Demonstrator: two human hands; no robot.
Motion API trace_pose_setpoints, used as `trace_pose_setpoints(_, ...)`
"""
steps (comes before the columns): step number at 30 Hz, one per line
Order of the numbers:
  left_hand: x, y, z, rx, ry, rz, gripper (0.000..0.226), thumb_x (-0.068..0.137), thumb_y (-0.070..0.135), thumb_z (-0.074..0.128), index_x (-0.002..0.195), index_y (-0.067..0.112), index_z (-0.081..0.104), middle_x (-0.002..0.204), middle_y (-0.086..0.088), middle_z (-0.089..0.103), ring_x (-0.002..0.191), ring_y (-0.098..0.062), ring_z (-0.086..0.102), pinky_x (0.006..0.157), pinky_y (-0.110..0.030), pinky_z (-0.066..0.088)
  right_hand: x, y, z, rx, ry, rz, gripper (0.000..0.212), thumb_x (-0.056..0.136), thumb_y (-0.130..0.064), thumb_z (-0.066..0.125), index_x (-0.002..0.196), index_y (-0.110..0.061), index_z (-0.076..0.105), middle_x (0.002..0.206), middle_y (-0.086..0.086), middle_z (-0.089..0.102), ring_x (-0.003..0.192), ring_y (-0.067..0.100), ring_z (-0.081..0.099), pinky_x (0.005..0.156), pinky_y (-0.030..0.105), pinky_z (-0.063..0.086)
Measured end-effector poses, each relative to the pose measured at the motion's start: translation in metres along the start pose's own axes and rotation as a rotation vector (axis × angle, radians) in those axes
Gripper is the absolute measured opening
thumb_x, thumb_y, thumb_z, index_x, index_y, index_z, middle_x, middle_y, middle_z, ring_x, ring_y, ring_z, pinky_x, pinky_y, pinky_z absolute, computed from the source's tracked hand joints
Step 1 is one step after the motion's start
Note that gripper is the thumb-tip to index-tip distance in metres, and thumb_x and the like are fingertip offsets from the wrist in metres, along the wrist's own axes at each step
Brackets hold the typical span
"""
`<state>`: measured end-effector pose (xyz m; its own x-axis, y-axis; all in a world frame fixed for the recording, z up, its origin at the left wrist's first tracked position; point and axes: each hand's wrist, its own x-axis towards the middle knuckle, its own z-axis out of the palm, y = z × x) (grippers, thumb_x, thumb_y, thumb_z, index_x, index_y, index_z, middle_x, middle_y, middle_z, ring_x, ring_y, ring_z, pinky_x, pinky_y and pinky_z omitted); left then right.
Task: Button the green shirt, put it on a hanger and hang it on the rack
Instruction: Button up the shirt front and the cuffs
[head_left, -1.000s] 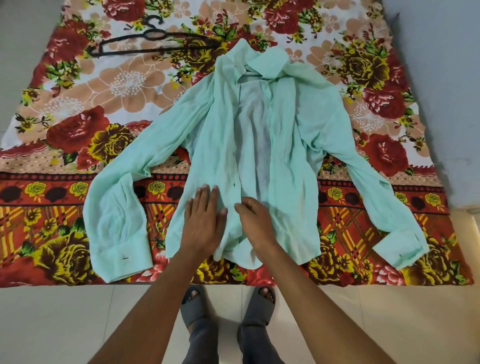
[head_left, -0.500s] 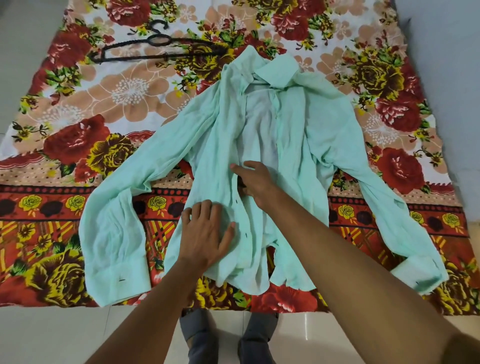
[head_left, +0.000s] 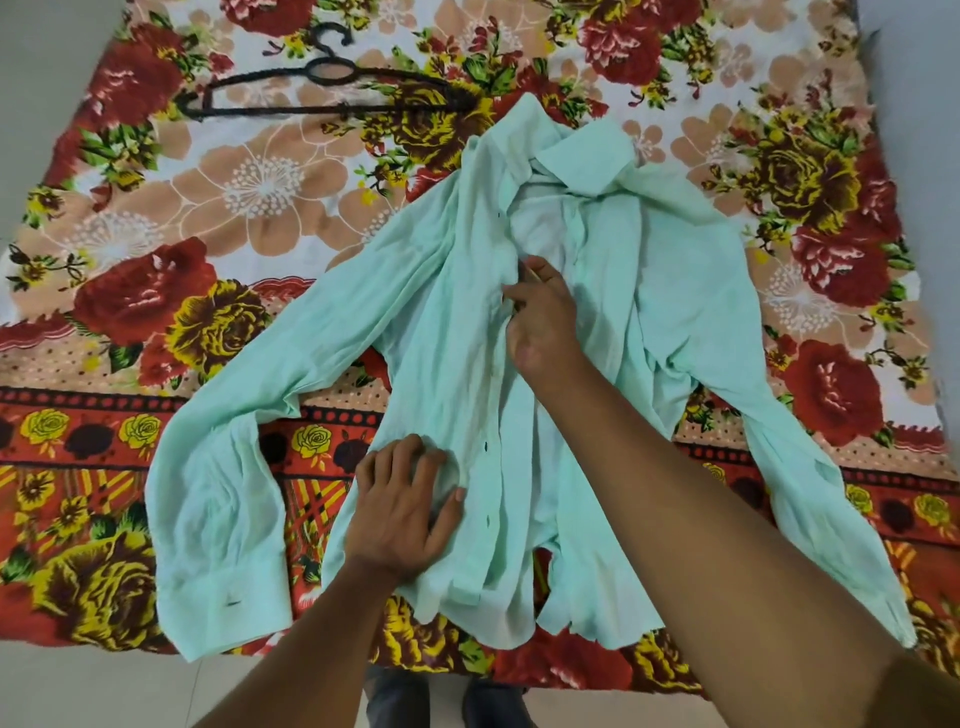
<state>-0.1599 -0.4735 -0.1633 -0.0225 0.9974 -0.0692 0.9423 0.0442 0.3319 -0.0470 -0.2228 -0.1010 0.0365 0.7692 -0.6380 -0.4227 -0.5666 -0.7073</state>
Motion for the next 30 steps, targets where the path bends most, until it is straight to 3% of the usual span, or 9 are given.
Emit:
trace_pose_setpoints(2,0.002,-0.001,0.001,-0.007,0.006,0.000,0.050,0.094,0.054,0.042,0.119,0.017,0.062,0.128,-0.009,0.053,0.113,-0.031,0.050,0.099,-0.047,0.035,-0.007,-0.003,-0.006,-0.053,0.009,-0.072,0.036,0.084,0.020,0.054,0.100,-0.010,0.066,0.098,0.004,0.077,0.088,0.019,0.071,0.072,0.029,0.056)
trace_pose_setpoints(6,0.002,-0.001,0.001,-0.016,0.010,0.004,0.051,0.092,0.054,0.042,0.119,0.016,0.062,0.127,-0.011,0.053,0.113,-0.034,0.051,0.099,-0.049,0.035,-0.024,0.001,-0.040,-0.512,0.137,-0.344,0.035,0.086,0.013,0.052,0.108,-0.007,0.071,0.109,0.007,0.075,0.098,0.017,0.070,0.084,0.025,0.056)
trace_pose_setpoints(8,0.003,0.000,0.001,-0.013,0.018,0.003,0.051,0.092,0.054,0.042,0.118,0.016,0.063,0.126,-0.011,0.053,0.112,-0.034,0.051,0.099,-0.049,0.035,-0.036,0.000,-0.068,-0.766,0.069,-0.451,0.038,0.086,0.015,0.049,0.107,-0.008,0.071,0.109,0.004,0.073,0.101,0.016,0.069,0.084,0.014,0.052)
trace_pose_setpoints(10,0.003,0.002,0.000,-0.018,0.030,0.005,0.050,0.092,0.054,0.042,0.117,0.016,0.063,0.125,-0.011,0.053,0.111,-0.034,0.051,0.098,-0.049,0.034,-0.047,0.000,-0.098,-1.062,-0.087,-0.567,0.036,0.090,0.012,0.051,0.109,-0.011,0.073,0.109,0.000,0.074,0.102,0.013,0.067,0.089,0.015,0.050)
trace_pose_setpoints(14,0.003,0.003,-0.002,-0.013,0.040,-0.003,0.050,0.092,0.054,0.039,0.116,0.016,0.061,0.125,-0.010,0.052,0.112,-0.033,0.050,0.097,-0.048,0.033,-0.067,0.003,-0.137,-1.764,-0.342,-0.707,0.020,0.098,-0.030,0.064,0.114,-0.023,0.073,0.105,-0.002,0.068,0.108,0.025,0.057,0.088,0.039,0.040)
trace_pose_setpoints(16,0.002,0.006,-0.003,-0.018,0.048,-0.005,0.050,0.093,0.054,0.039,0.115,0.016,0.061,0.125,-0.010,0.052,0.112,-0.033,0.050,0.097,-0.048,0.034,-0.084,0.007,-0.149,-1.942,-0.371,-0.627,0.040,0.095,-0.053,0.064,0.121,-0.023,0.069,0.108,0.001,0.065,0.109,0.028,0.058,0.088,0.041,0.040)
trace_pose_setpoints(19,-0.002,0.012,-0.005,-0.064,0.113,-0.022,0.048,0.093,0.053,0.041,0.112,0.014,0.061,0.121,-0.009,0.052,0.110,-0.032,0.051,0.094,-0.047,0.034,-0.109,0.016,-0.161,-1.915,-0.306,-0.523,0.055,0.089,-0.061,0.067,0.124,-0.019,0.058,0.107,0.004,0.065,0.103,0.028,0.063,0.082,0.038,0.043)
trace_pose_setpoints(23,-0.010,0.051,-0.024,-0.196,0.246,-0.027,0.038,0.094,0.048,0.052,0.104,0.013,0.062,0.108,-0.005,0.057,0.105,-0.026,0.052,0.088,-0.044,0.035,-0.132,0.030,-0.173,-1.834,-0.207,-0.553,0.035,0.095,-0.032,0.066,0.123,-0.015,0.053,0.104,0.006,0.067,0.099,0.031,0.065,0.083,0.039,0.047)
trace_pose_setpoints(30,-0.031,0.111,-0.010,-0.139,0.080,-0.126,0.021,0.089,0.032,0.068,0.102,0.016,0.066,0.093,-0.002,0.069,0.088,-0.030,0.061,0.077,-0.042,0.041,-0.170,0.055,-0.197,-1.341,-0.110,-0.633,0.021,0.094,-0.010,0.060,0.112,-0.021,0.059,0.097,-0.005,0.067,0.091,0.015,0.062,0.075,0.032,0.053)
